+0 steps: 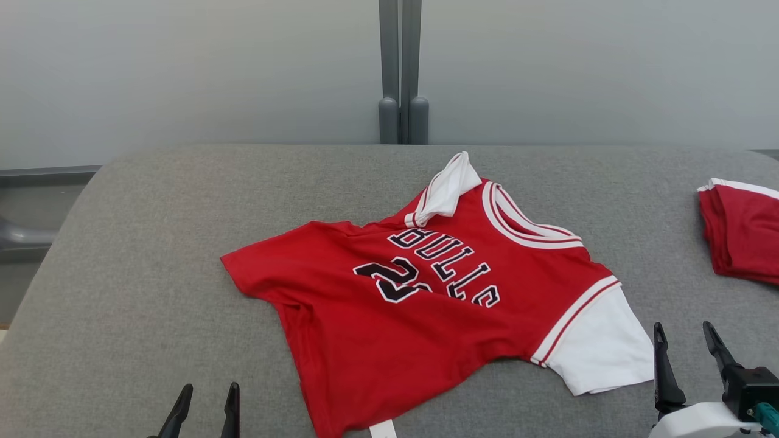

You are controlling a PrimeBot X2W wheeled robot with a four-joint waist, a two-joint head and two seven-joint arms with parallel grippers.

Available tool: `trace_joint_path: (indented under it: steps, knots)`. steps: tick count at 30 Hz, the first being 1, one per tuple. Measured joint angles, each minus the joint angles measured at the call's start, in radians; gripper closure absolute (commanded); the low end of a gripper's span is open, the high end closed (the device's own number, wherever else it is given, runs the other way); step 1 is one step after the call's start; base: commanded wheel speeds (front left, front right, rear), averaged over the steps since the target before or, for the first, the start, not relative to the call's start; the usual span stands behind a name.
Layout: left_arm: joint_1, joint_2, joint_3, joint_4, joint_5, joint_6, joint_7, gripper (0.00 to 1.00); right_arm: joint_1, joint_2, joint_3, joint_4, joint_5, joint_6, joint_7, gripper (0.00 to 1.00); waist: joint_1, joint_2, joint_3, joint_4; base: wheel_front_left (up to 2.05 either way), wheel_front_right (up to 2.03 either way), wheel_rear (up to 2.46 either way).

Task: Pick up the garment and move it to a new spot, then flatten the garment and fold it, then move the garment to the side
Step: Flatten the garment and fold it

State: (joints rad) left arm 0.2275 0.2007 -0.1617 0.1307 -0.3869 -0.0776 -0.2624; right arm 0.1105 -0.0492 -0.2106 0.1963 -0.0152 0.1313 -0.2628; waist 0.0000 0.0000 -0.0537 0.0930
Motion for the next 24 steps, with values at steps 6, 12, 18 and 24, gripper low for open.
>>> trace_joint_path:
  steps: [6,12,18,24]
  knots:
    - [-0.017,-0.048,0.055,0.021,0.062,-0.038,0.0,0.0,0.0,0.0,0.019,0.014,0.008,0.0,0.0,0.0,0.0,0.0,0.0,-0.023,0.0,0.0,0.0]
    - [-0.025,-0.057,0.005,0.042,0.091,-0.048,0.001,0.0,-0.046,-0.004,0.019,0.064,-0.018,0.0,0.011,0.0,0.0,0.0,0.013,-0.041,0.0,0.0,0.0]
    - [-0.071,-0.075,-0.107,0.056,0.058,-0.05,0.25,0.0,-0.187,-0.12,0.093,0.196,-0.018,0.0,0.285,0.0,0.0,0.0,0.031,-0.035,0.0,0.0,0.0]
    - [-0.102,-0.095,-0.165,0.071,0.01,-0.045,0.437,0.0,-0.265,-0.181,0.184,0.271,0.06,0.0,0.523,0.0,0.0,0.0,0.062,-0.021,0.0,0.0,0.0]
